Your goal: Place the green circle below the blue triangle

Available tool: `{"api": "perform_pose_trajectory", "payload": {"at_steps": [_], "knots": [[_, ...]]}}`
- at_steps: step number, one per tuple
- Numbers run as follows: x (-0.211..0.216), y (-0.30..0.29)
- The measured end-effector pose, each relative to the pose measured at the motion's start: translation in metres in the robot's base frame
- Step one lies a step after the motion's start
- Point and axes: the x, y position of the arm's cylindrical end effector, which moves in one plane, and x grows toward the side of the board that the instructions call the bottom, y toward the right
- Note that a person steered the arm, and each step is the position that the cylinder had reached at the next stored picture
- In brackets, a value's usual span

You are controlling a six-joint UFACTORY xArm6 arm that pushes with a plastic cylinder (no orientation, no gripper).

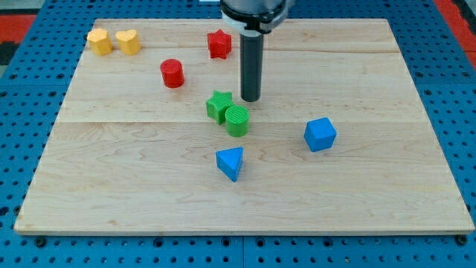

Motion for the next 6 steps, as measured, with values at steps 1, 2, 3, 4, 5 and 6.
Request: {"api": "perform_pose_trajectory", "payload": {"at_steps": [1,2,3,4,5,6], "knots": [[0.024,0.004],[0.055,-0.057],[0.061,-0.122],[0.062,-0.140],[0.091,-0.102],[0.134,-0.096]]}}
